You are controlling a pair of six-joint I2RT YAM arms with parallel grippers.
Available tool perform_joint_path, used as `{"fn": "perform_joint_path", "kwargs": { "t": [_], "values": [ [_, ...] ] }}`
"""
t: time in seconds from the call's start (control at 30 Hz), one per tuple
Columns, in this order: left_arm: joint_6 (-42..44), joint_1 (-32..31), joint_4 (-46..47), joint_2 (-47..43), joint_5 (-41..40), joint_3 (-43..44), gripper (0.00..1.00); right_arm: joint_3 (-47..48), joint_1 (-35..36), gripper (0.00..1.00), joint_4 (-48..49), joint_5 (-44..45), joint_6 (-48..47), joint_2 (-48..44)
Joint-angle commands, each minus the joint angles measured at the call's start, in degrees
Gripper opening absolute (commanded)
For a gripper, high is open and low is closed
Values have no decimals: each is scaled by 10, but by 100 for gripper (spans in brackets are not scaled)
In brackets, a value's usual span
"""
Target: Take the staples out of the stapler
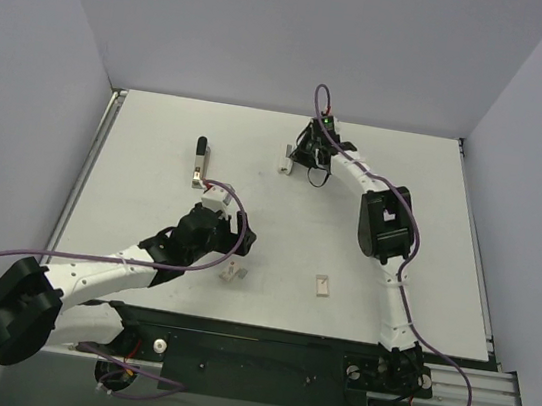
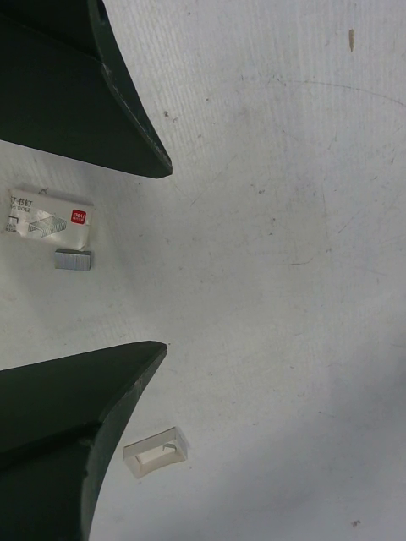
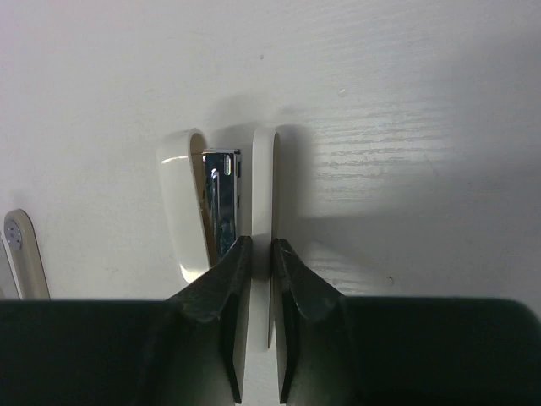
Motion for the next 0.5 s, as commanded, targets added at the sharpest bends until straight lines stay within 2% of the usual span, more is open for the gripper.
{"fn": "perform_joint_path", "kwargs": {
  "t": [0.0, 0.07, 0.27, 0.4, 0.47],
  "values": [
    [-3, -3, 29, 0, 7, 6, 89, 26, 9, 7, -40, 16, -17, 13],
    [-3, -3, 27, -2, 8, 6, 89, 29, 10, 0, -47, 15, -19, 14],
    [-10, -3, 21, -22, 14, 3, 89, 23, 12, 0, -63, 7, -23, 4],
    [-19, -4, 7, -48, 20, 3, 89, -43, 14, 0, -28, -3, -22, -46],
    [-27, -4, -2, -66, 26, 5, 89, -111, 16, 0, 15, -17, -14, -87]
  ]
}}
